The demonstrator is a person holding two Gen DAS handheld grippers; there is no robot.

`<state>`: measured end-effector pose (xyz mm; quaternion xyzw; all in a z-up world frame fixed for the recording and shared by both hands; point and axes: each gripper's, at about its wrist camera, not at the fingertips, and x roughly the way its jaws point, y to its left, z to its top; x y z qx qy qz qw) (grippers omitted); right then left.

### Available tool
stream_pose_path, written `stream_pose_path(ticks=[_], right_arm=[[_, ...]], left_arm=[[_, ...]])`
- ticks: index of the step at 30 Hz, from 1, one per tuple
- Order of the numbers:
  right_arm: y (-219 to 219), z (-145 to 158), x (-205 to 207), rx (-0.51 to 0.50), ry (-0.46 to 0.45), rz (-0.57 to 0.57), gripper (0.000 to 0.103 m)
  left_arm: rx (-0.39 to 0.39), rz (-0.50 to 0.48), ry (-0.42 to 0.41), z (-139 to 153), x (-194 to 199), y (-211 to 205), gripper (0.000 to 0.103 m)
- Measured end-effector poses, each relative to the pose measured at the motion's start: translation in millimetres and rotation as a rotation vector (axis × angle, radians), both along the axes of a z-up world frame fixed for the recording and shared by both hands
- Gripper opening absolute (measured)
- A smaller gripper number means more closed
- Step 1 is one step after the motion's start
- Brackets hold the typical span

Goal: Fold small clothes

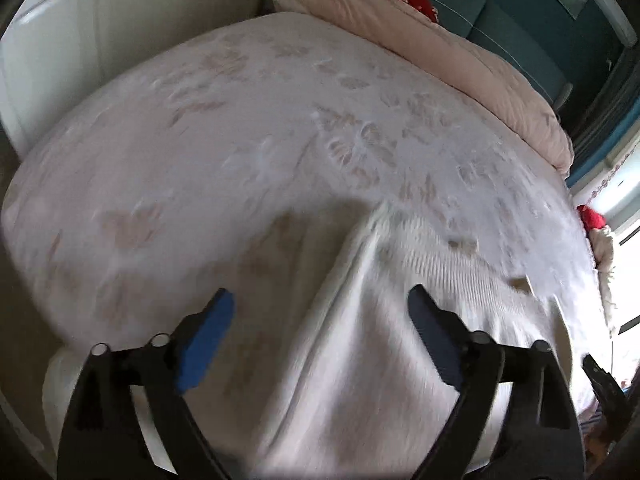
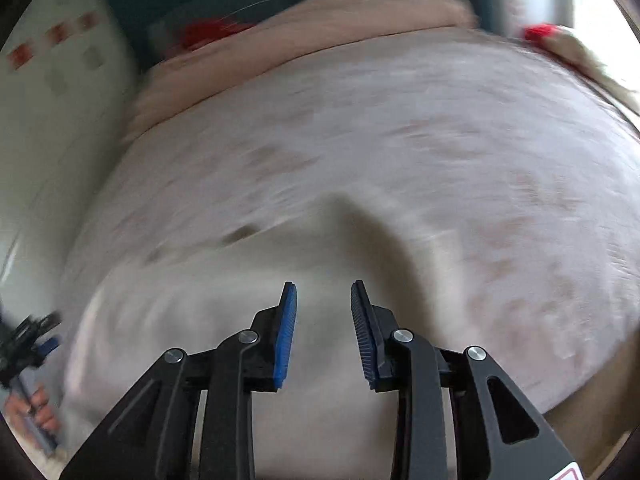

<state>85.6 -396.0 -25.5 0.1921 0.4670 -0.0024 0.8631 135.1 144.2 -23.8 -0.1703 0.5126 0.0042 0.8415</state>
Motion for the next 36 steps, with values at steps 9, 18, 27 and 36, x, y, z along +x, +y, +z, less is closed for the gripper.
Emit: stream_pose_path(ticks=[9, 18, 27, 36], right_arm=[[168, -55, 48, -0.031, 0.16, 0.353, 0.008], [178, -44, 73, -0.02, 0.136, 0.299, 0.006], [156, -56, 74, 0.129, 0.181, 0.271, 0.004], [-7, 13, -35, 0.096, 0.012, 0.011, 0.042]], left_arm=[[-0.2, 0.104, 0.194, -65, -57, -3, 0.087], [-0.242, 0.099, 0.14, -61, -33, 1, 0.028], [-0.173, -0.169, -0.104, 51, -30, -66, 0.021], [-0.076, -0.669, -0.142, 59, -52, -273, 0.039]])
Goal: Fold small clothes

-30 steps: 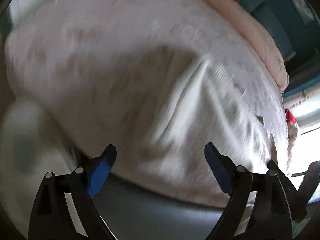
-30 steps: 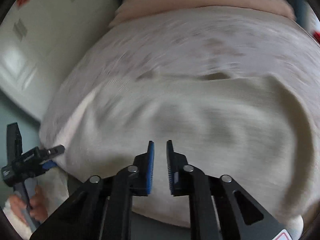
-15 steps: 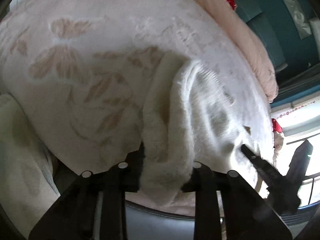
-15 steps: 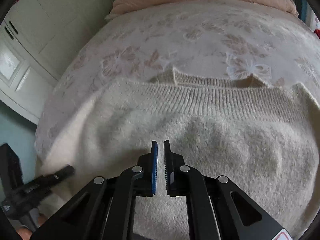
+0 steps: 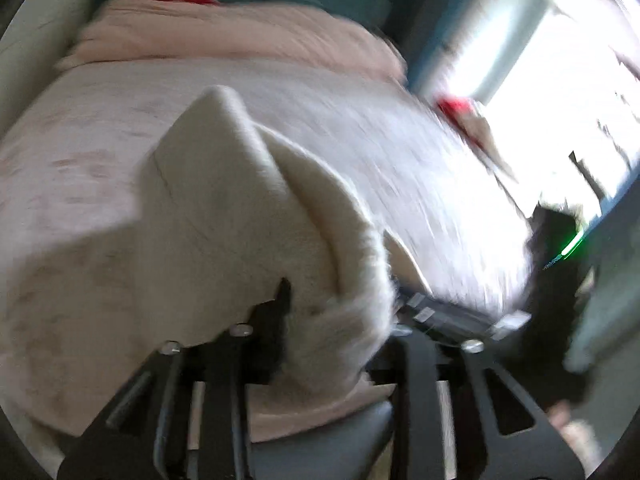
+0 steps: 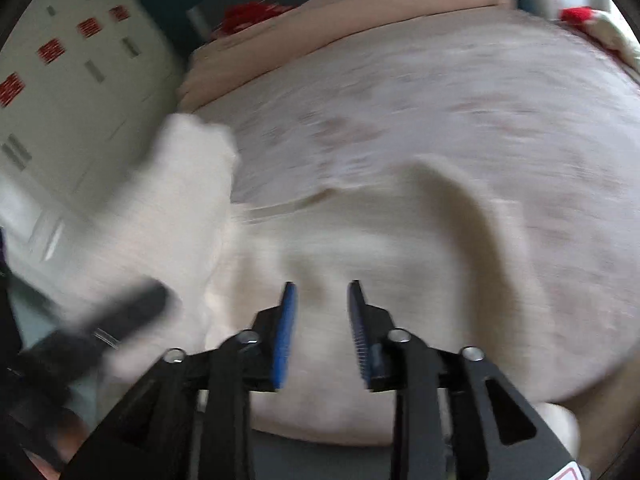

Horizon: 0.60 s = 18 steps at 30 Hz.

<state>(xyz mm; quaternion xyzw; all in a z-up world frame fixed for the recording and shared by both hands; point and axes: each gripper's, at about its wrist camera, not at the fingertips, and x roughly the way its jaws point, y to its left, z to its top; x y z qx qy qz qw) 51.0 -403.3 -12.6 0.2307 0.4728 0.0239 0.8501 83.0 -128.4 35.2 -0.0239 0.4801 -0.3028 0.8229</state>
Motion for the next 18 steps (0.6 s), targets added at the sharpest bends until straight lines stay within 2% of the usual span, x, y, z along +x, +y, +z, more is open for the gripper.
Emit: stream_pose_path(ticks=[1, 2, 3, 4, 5, 6, 9, 12, 14, 15, 16, 17, 18], right_arm=[[-14, 0, -10, -0.015, 0.008, -0.031, 0.048], [-28, 0, -22, -0.013, 0.017, -0.065, 0.059], [-38, -2, -31, 0.005, 0.02, -0.087, 0.065], [-46, -2, -41, 0.042, 0.015, -0.108, 0.067], [-47, -5, -43, 0.07, 0.008, -0.112, 0.074], [-48, -6, -44, 0.108, -0.001, -0.11, 0.081], [-30, -19, -29, 0.221, 0.01, -0.066, 0.085], [-3, -43, -3, 0.256, 0.091, -0.001, 0.085], [22, -63, 16, 0.309, 0.165, 0.037, 0.085], [32, -68, 20, 0.334, 0.179, 0.045, 0.073], [41, -69, 22, 0.359, 0.172, 0.052, 0.055], [52, -64, 28, 0.355, 0.156, 0.074, 0.021], [59, -53, 33, 0.327, 0.134, 0.093, 0.021]], left_arm=[[0.043, -0.03, 0.013, -13, -12, -14, 0.041], [0.068, -0.048, 0.035, -24, -24, -19, 0.053], [0.067, -0.061, 0.048, -28, -32, -17, 0.067], [0.061, -0.063, 0.048, -32, -46, -10, 0.073], [0.072, -0.053, 0.031, -33, -54, 0, 0.084], [0.105, -0.035, -0.009, -32, -68, 18, 0.09], [0.219, 0.026, -0.038, -42, -71, 62, 0.092], [0.279, 0.123, 0.019, -63, -67, 95, 0.092], [0.305, 0.145, 0.051, -72, -66, 105, 0.092], [0.318, 0.15, 0.062, -76, -63, 105, 0.091], [0.326, 0.144, 0.055, -83, -60, 101, 0.091], [0.335, 0.144, 0.038, -84, -55, 98, 0.082], [0.35, 0.127, 0.04, -86, -52, 96, 0.057]])
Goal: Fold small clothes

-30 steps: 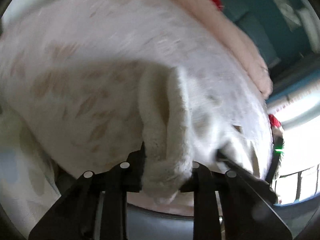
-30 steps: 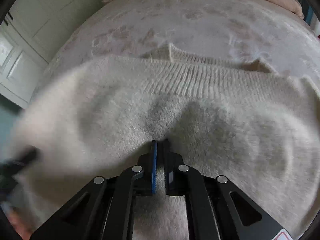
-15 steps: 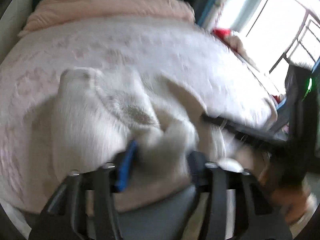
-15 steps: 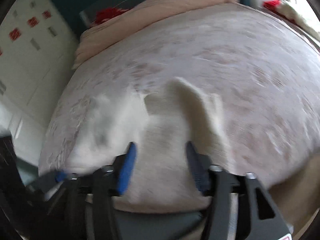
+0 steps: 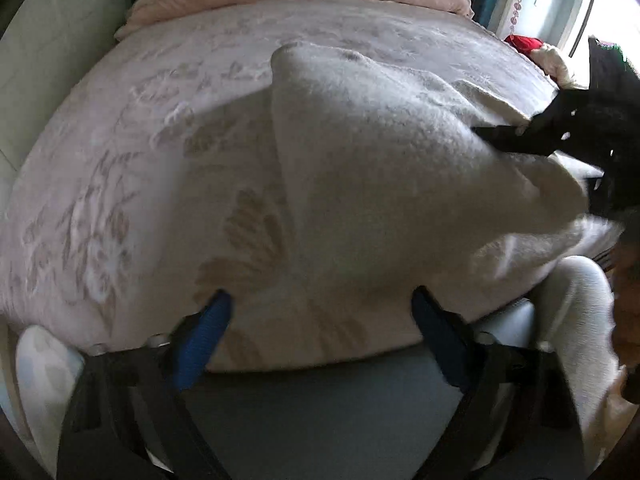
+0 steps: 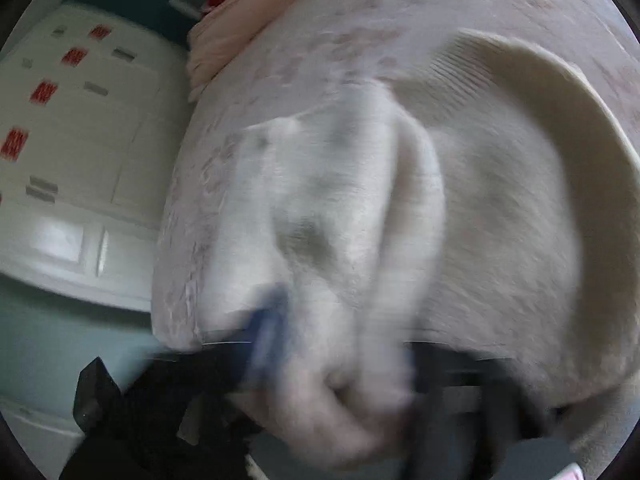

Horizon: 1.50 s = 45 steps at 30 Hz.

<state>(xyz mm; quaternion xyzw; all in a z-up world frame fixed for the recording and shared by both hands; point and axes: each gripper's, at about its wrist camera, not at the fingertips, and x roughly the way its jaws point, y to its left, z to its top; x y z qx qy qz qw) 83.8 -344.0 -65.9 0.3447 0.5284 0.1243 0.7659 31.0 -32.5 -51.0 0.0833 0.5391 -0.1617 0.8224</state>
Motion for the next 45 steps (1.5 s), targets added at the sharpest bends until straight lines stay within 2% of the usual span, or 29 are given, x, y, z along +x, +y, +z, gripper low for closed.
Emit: stream_pose_path(ticks=[2, 4, 6, 8, 10, 11, 12, 13, 16, 19, 21, 22, 25, 26, 27, 29, 30, 31, 32, 33, 34, 35, 37, 38, 40, 41, 43, 44, 45], right_arm=[[1, 48, -2, -0.027, -0.161, -0.012, 0.018], [-12, 100, -15, -0.051, -0.295, -0.03, 0.018], [-31, 129, -32, -0.131, -0.368, -0.055, 0.018], [-61, 117, -47, -0.249, -0.335, -0.11, 0.019], [-82, 72, -48, -0.356, -0.206, -0.122, 0.02], [-94, 27, -45, -0.361, -0.066, -0.107, 0.02], [-99, 0, -47, -0.341, 0.008, -0.109, 0.021], [-101, -16, -52, -0.309, 0.036, -0.113, 0.022], [-95, -3, -63, -0.307, -0.022, -0.136, 0.031], [-92, 24, -72, -0.403, -0.063, -0.159, 0.038], [-97, 46, -88, -0.47, -0.098, -0.2, 0.045], [-100, 55, -94, -0.477, -0.115, -0.207, 0.045], [-88, 83, -90, -0.32, -0.215, -0.16, 0.045], [-70, 92, -84, -0.25, -0.255, -0.104, 0.039], [-61, 95, -77, -0.23, -0.271, -0.066, 0.023], [-20, 89, -63, -0.219, -0.274, 0.047, 0.015], [-3, 77, -56, -0.216, -0.249, 0.096, 0.014], [15, 56, -48, -0.228, -0.202, 0.156, 0.014], [38, 22, -41, -0.298, -0.124, 0.231, 0.01], [49, -3, -41, -0.339, -0.091, 0.272, 0.007], [48, -12, -46, -0.288, -0.122, 0.257, 0.007], [42, -8, -47, -0.247, -0.11, 0.23, 0.007], [18, 17, -49, -0.16, -0.095, 0.157, 0.007], [6, 31, -52, -0.167, -0.123, 0.124, 0.014], [-28, 58, -56, -0.26, -0.177, 0.029, 0.041], [-47, 67, -58, -0.287, -0.19, -0.022, 0.062], [-84, 72, -57, -0.316, -0.184, -0.116, 0.065], [-104, 67, -50, -0.324, -0.151, -0.154, 0.065], [-118, 60, -38, -0.322, -0.114, -0.172, 0.065]], left_arm=[[-0.015, -0.011, 0.053, -1, 7, -12, 0.03], [-0.072, -0.005, 0.059, 6, 6, -13, 0.029], [-0.103, -0.049, 0.042, 13, 1, -23, 0.029], [-0.105, -0.088, 0.03, 15, -5, -34, 0.029], [-0.095, -0.106, 0.04, 9, -7, -44, 0.029], [-0.094, -0.105, 0.05, 6, -3, -48, 0.029], [-0.093, -0.102, 0.071, 1, -2, -51, 0.029], [-0.089, -0.101, 0.079, 0, 0, -57, 0.029], [-0.082, -0.101, 0.053, 10, -1, -55, 0.03], [-0.151, -0.089, 0.05, 33, -2, -40, 0.032], [-0.17, -0.066, 0.022, 44, -2, -32, 0.041], [-0.169, -0.049, -0.003, 52, -2, -27, 0.044], [-0.167, 0.014, -0.06, 65, 1, -15, 0.052], [-0.161, 0.043, -0.075, 68, 3, -12, 0.054], [-0.156, 0.076, -0.086, 70, 6, -8, 0.054], [-0.169, 0.138, -0.086, 75, 14, 4, 0.054], [-0.178, 0.156, -0.081, 77, 17, 9, 0.054], [-0.187, 0.172, -0.08, 79, 19, 16, 0.054], [-0.187, 0.183, -0.083, 80, 22, 21, 0.055], [-0.184, 0.195, -0.089, 82, 23, 27, 0.055], [-0.181, 0.203, -0.086, 82, 24, 30, 0.057], [-0.18, 0.206, -0.083, 81, 24, 33, 0.06], [-0.196, 0.202, -0.073, 80, 25, 40, 0.063], [-0.203, 0.2, -0.067, 80, 26, 40, 0.066], [-0.23, 0.186, -0.052, 77, 32, 34, 0.068], [-0.237, 0.166, -0.043, 76, 37, 24, 0.068], [-0.247, 0.13, -0.037, 76, 42, 4, 0.072], [-0.258, 0.103, -0.036, 75, 46, -10, 0.08], [-0.26, 0.085, -0.041, 73, 50, -25, 0.083]])
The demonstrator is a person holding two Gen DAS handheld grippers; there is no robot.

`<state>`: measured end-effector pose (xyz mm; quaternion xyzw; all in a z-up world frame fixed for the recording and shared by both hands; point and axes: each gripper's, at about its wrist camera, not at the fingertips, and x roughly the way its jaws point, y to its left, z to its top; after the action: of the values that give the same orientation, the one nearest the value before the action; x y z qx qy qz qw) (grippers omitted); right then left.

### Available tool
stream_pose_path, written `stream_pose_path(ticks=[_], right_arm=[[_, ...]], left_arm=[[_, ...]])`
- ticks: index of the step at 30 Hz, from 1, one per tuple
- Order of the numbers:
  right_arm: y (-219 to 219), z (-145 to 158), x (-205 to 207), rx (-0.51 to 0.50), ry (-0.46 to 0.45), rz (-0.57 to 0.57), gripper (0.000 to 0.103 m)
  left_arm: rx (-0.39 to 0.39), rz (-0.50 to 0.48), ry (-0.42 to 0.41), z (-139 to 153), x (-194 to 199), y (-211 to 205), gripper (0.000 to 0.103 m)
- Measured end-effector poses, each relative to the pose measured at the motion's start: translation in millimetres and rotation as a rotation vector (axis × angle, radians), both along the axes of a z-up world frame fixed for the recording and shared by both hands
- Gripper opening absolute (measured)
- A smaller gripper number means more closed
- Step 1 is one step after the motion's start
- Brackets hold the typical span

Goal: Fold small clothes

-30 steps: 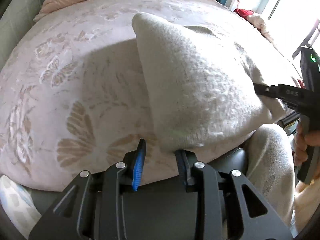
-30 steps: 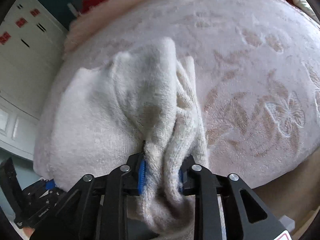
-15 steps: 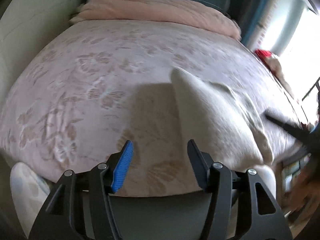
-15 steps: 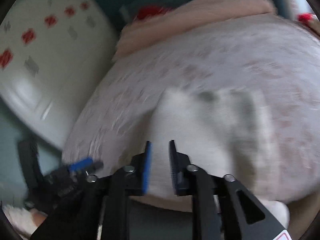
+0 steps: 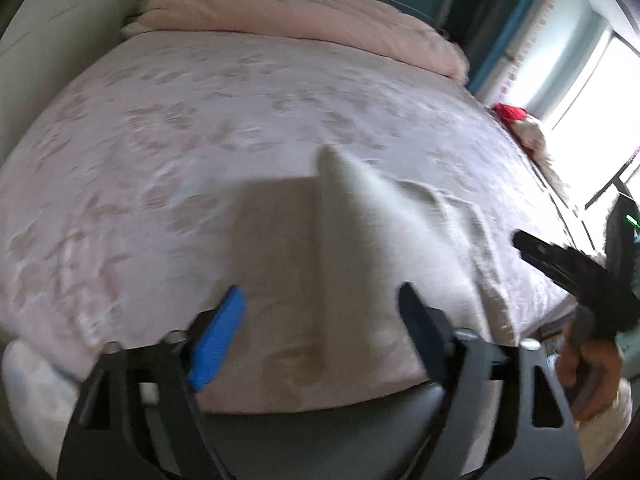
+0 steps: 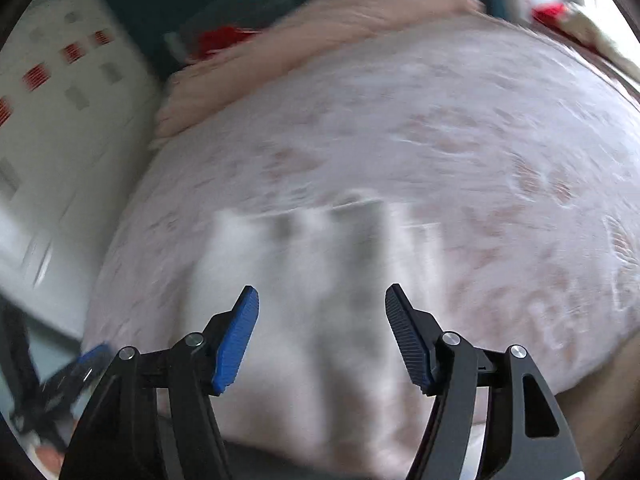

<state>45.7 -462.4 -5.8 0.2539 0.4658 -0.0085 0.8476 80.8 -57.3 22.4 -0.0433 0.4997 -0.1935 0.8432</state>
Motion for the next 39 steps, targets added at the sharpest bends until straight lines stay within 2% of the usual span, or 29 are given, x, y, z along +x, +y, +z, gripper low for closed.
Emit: stream_pose_path(ticks=[3, 4, 5, 6, 7, 8, 9, 11, 12, 14, 15, 17, 19, 21, 23, 25, 27, 28, 31, 32, 33, 35, 36, 37, 39], right_arm=[[-13, -33, 36, 0.044, 0.085, -0.011, 0.065], [-10, -46, 48, 0.065, 0.098, 0.001, 0.061], [-5, -63, 61, 0.074, 0.137, 0.039, 0.022], [-1, -71, 63, 0.064, 0.165, 0.082, 0.011], [4, -65, 64, 0.043, 0.16, 0.09, 0.011], [5, -49, 63, 0.024, 0.1, 0.082, 0.011], [1, -30, 59, 0.03, 0.023, 0.056, 0.01], [-12, -15, 48, 0.025, -0.062, 0.003, 0.01], [-17, -27, 53, 0.013, -0.041, -0.006, 0.01], [-17, -90, 66, 0.009, 0.18, 0.042, 0.012], [-15, -100, 64, 0.016, 0.167, 0.053, 0.012], [-18, -78, 59, 0.028, 0.113, 0.027, 0.016], [-20, -38, 37, 0.006, 0.019, -0.04, 0.017], [-10, -6, 13, -0.005, -0.062, -0.025, 0.017], [12, 9, -12, -0.008, -0.085, 0.025, 0.017], [39, -10, -18, -0.064, -0.003, 0.108, 0.014], [62, -71, -14, -0.178, 0.184, 0.194, 0.006], [65, -84, -15, -0.18, 0.196, 0.188, 0.006], [75, -36, -17, -0.174, 0.122, 0.147, 0.008], [86, -14, -14, -0.157, 0.045, 0.172, 0.008], [97, -3, -9, -0.129, 0.011, 0.206, 0.008], [126, 0, 3, -0.06, -0.011, 0.289, 0.008], [141, -11, 11, -0.037, 0.006, 0.326, 0.008], [159, -38, 22, -0.024, 0.065, 0.372, 0.008], [189, -93, 32, -0.104, 0.153, 0.443, 0.0]], left_arm=[[0.035, -0.051, -0.018, -10, 7, -38, 0.083], [0.051, -0.077, -0.027, -15, 9, -53, 0.083], [0.075, -0.097, -0.037, -21, 11, -66, 0.082], [0.095, -0.114, -0.036, -26, 13, -76, 0.075], [0.122, -0.136, -0.031, -31, 15, -86, 0.07], [0.156, -0.148, -0.026, -36, 16, -95, 0.068], [0.187, -0.157, -0.022, -42, 18, -102, 0.068], [0.21, -0.148, -0.018, -52, 21, -105, 0.072], [0.214, -0.143, -0.015, -59, 23, -106, 0.076], [0.235, -0.132, 0.012, -72, 27, -109, 0.079], [0.236, -0.132, 0.023, -77, 28, -111, 0.08], [0.239, -0.121, 0.02, -76, 28, -109, 0.081], [0.223, -0.112, 0.039, -71, 28, -104, 0.081], [0.191, -0.097, 0.043, -62, 26, -97, 0.079], [0.173, -0.085, 0.029, -49, 17, -87, 0.079], [0.173, -0.085, 0.015, -42, 9, -80, 0.079], [0.189, -0.085, 0.009, -39, 1, -72, 0.079], [0.2, -0.089, 0.015, -39, -2, -66, 0.079], [0.23, -0.068, 0.02, -34, -11, -43, 0.079], [0.231, -0.058, 0.019, -33, -13, -37, 0.079], [0.23, -0.045, 0.02, -31, -15, -29, 0.08], [0.221, -0.009, 0.032, -28, -17, -11, 0.08], [0.212, 0.013, 0.046, -28, -18, -2, 0.08], [0.207, 0.024, 0.053, -28, -19, 3, 0.08], [0.208, 0.043, 0.063, -28, -20, 11, 0.08]])
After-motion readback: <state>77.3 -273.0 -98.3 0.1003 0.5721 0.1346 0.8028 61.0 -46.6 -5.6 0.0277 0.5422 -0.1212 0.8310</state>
